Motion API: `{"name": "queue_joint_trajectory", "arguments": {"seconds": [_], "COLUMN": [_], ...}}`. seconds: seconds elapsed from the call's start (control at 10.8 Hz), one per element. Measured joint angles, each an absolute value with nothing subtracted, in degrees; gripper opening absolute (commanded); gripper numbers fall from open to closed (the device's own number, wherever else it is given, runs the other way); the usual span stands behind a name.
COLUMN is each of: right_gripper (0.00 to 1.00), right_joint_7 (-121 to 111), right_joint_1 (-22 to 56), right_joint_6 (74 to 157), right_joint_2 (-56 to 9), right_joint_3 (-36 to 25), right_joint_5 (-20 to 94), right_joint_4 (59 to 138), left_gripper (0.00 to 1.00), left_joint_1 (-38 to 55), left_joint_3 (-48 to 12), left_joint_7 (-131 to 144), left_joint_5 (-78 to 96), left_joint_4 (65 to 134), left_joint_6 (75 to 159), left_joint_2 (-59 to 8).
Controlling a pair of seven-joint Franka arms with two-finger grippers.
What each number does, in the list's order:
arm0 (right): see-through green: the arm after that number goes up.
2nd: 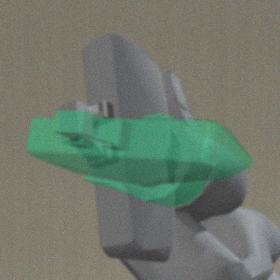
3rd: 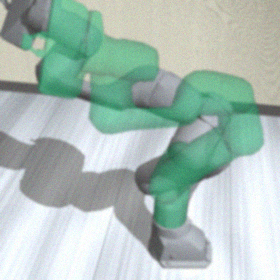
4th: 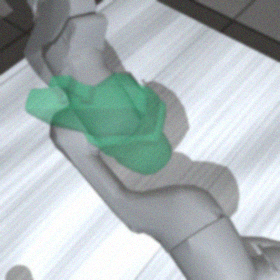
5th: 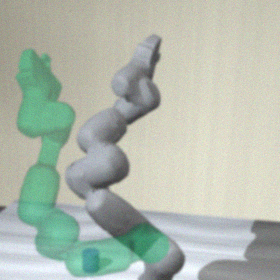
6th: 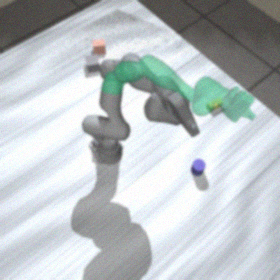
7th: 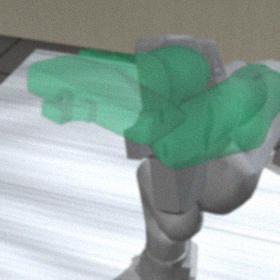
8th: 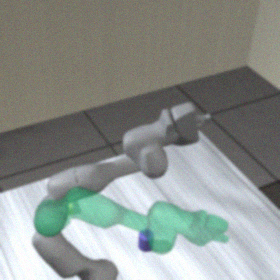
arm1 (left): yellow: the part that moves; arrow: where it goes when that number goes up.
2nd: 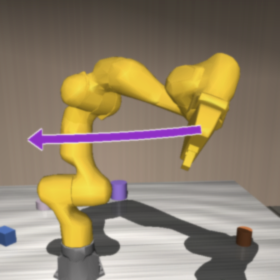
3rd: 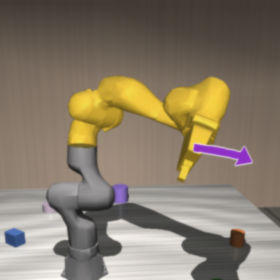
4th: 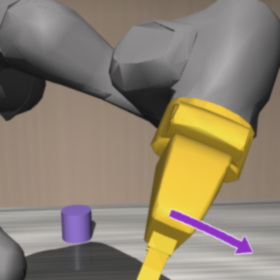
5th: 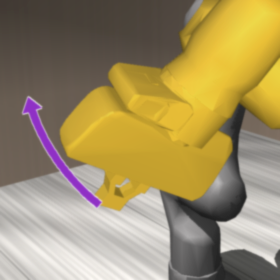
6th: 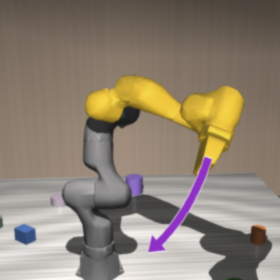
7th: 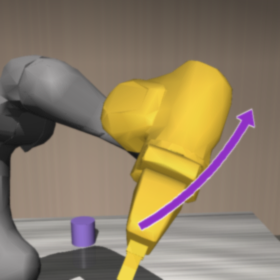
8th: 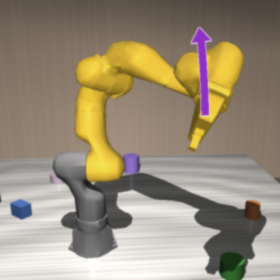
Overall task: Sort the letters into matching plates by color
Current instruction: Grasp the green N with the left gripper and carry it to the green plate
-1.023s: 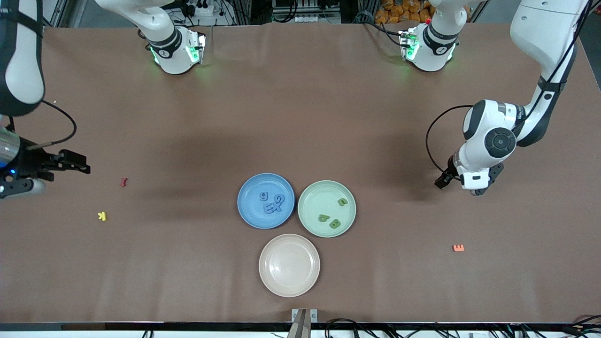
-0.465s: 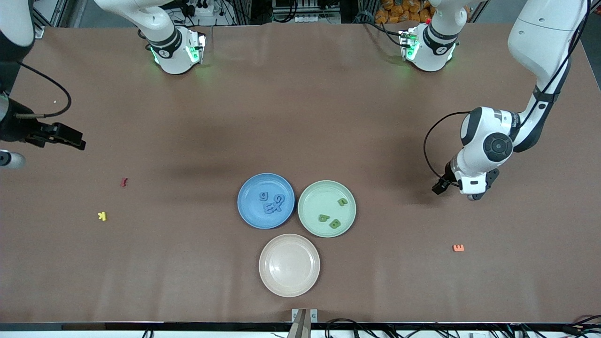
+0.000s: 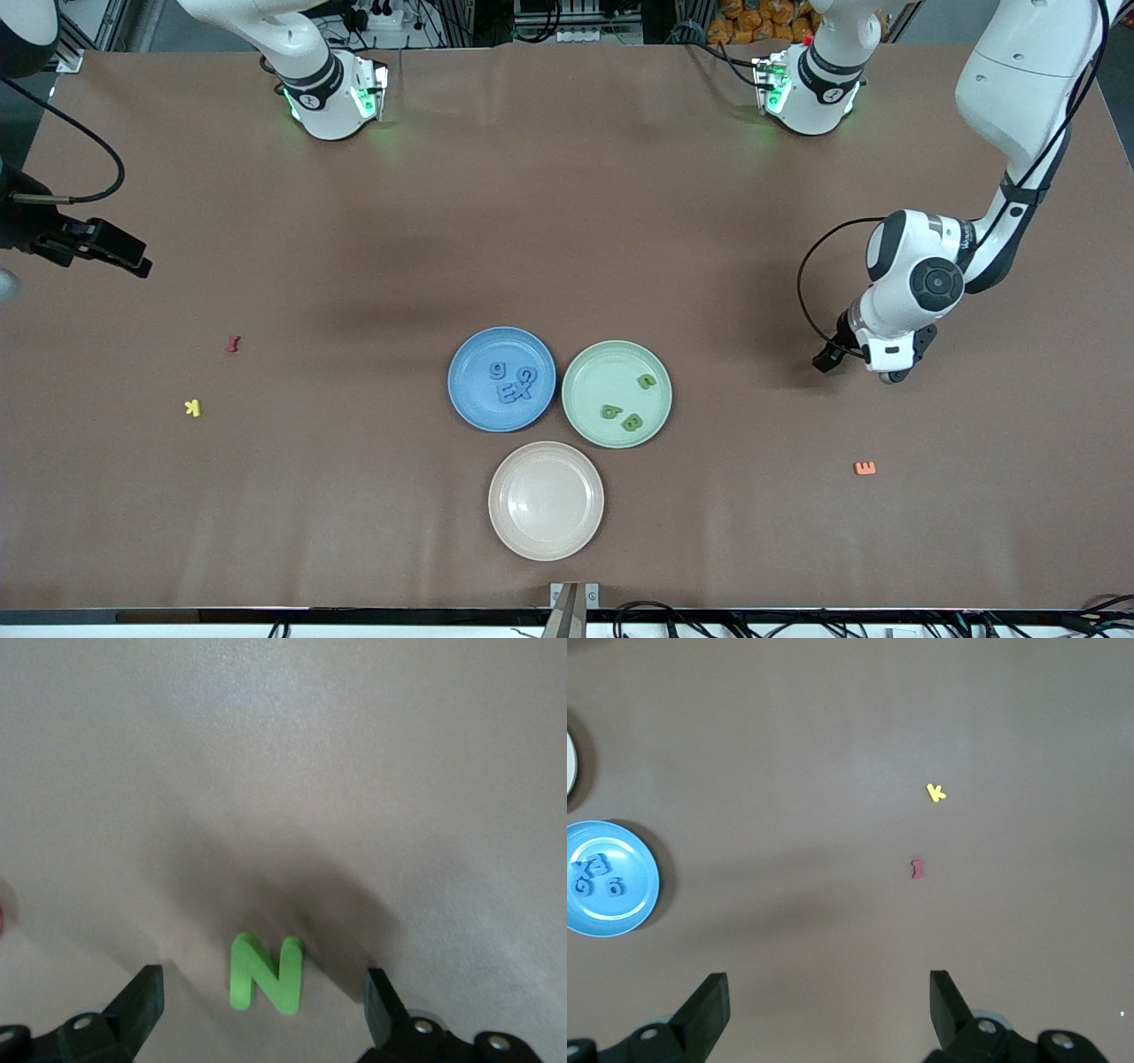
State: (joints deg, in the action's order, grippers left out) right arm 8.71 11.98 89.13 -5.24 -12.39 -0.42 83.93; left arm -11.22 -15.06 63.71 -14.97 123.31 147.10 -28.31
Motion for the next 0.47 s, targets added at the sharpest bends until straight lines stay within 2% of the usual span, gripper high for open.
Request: {"name": "queue_joint_trajectory", "arguments": {"seconds": [0.09,0.19,0.47], "right_gripper": [1.0,1.0,1.0], "right_joint_7": [8.73,8.73,8.8], "right_joint_1": [11.83,11.73,11.57], "right_joint_6": [89.26,89.26,89.25], "right_joint_2": [-5.24,-5.24,-5.27], "right_joint_3": [-12.42,-12.42,-12.7], "right_joint_5": [-0.66,-0.84,-1.04], "right_joint_4": [83.93,83.93,83.93], "left_gripper": [0.17,0.0,0.0], "left_joint_1": [-11.22,-11.21,-11.15], "left_joint_3": [-14.77,-14.74,-14.67], "left_joint_7": [63.6,63.52,63.52], "left_joint_5": [-14.97,-14.97,-14.97], "left_joint_4": [123.2,123.07,122.56], "left_joint_6": [147.43,147.59,147.71], "left_joint_2": [-28.68,-28.72,-28.53]}}
